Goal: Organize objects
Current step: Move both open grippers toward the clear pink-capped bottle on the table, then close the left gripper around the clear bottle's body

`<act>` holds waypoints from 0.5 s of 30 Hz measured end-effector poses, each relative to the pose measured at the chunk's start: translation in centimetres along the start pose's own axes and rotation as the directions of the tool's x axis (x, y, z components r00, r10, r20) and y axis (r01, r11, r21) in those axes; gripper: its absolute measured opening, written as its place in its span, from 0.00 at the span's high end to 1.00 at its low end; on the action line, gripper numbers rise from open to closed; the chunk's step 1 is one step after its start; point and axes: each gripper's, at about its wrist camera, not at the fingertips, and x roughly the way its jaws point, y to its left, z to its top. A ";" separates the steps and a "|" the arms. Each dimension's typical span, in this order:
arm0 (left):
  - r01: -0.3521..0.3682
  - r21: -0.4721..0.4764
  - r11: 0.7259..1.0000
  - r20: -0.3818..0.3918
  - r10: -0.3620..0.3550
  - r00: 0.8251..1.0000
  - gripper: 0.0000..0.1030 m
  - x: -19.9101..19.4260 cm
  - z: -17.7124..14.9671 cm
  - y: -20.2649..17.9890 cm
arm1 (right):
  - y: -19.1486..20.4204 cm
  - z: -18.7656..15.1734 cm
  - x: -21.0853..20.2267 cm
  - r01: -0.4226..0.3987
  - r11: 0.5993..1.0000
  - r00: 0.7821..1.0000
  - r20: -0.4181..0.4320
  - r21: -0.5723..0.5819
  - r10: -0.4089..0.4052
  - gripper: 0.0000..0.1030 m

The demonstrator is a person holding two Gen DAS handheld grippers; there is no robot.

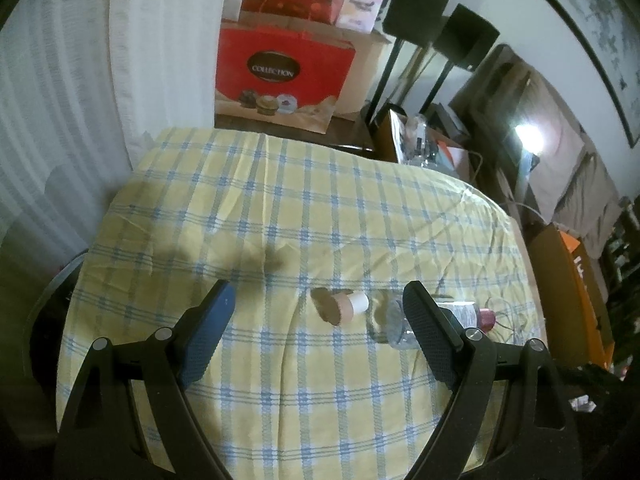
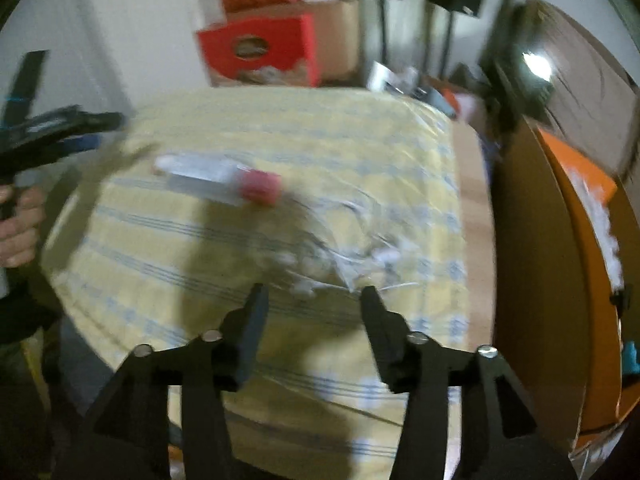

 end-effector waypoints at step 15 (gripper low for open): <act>0.185 0.102 0.978 -0.087 -0.176 0.981 0.21 3.1 -2.1 -4.5 | 3.3 3.7 4.4 -0.078 0.997 0.992 0.098 0.028 0.075 0.37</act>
